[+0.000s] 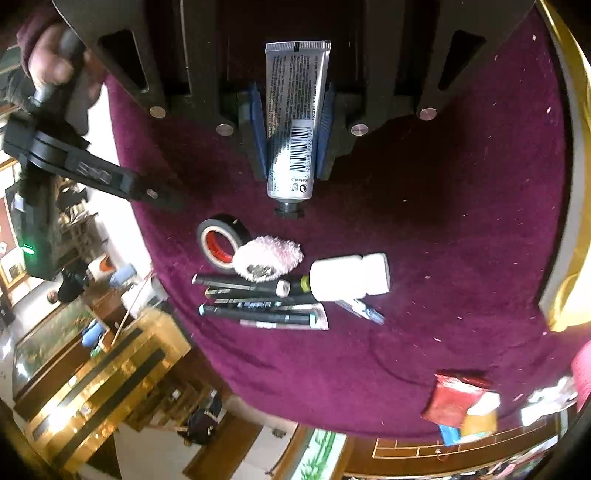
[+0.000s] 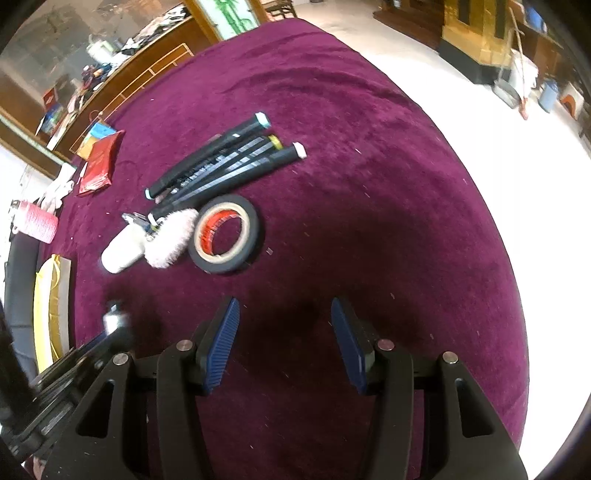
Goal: Organize objects
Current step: 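Grasp the silver tube with the left gripper and lift, then grasp the black tape roll with the right gripper while the left gripper carries the silver tube, then lower the silver tube into the tray and open the left gripper while the right gripper carries the tape roll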
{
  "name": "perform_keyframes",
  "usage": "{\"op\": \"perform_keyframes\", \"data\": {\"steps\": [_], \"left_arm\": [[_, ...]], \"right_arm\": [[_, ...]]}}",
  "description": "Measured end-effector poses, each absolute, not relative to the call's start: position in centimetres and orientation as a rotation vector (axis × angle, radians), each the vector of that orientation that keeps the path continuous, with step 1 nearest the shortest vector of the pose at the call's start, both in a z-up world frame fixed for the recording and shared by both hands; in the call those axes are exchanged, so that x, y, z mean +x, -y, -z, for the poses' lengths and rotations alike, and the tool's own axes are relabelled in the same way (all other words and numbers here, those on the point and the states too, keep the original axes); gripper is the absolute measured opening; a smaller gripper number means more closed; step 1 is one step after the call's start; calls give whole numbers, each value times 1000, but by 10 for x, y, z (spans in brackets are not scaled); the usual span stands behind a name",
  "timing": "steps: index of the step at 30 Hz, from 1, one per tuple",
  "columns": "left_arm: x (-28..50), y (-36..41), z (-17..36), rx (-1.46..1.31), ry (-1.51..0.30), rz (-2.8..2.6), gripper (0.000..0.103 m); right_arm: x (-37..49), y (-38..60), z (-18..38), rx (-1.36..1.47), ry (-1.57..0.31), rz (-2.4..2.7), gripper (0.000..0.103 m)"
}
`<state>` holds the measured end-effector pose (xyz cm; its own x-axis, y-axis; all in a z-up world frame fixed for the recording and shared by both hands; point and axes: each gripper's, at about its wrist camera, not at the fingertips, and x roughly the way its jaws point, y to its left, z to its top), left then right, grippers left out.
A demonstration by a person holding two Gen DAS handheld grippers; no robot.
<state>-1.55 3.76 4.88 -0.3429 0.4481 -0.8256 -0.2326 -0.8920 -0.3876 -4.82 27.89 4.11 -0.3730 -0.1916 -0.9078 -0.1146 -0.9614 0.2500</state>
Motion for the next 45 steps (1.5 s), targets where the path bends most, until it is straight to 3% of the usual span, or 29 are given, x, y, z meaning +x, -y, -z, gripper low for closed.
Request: {"op": "perform_keyframes", "data": {"steps": [12,13,14,15,16,23,29,34,45], "left_arm": [[12,8,-87,-1396,389,-2344,22],[14,14,-88,-1402,394,-2356,22],[15,17,-87,-1407,400,-2363,22],[18,24,-87,-1414,407,-2377,22],[19,29,-86,-1419,411,-2387,22],[31,88,-85,-1449,523,-2434,22],[31,148,-83,-1455,590,-2484,22],[26,202,-82,-1492,620,-2532,22],[-15,273,-68,-1542,467,-2586,22]], "right_arm": [[-107,-233,-31,1676,40,2584,50],[-109,-230,-26,1683,-10,2587,46],[-111,-226,-21,1688,-52,2585,29],[-112,-223,-19,1690,-87,2594,19],[-111,-223,-20,1673,-98,2606,18],[-106,-252,-27,1703,177,2569,12],[-74,-244,-61,1661,260,2577,12],[-59,-204,-85,1602,307,2546,12],[-49,-48,-101,1526,227,2379,12]]}}
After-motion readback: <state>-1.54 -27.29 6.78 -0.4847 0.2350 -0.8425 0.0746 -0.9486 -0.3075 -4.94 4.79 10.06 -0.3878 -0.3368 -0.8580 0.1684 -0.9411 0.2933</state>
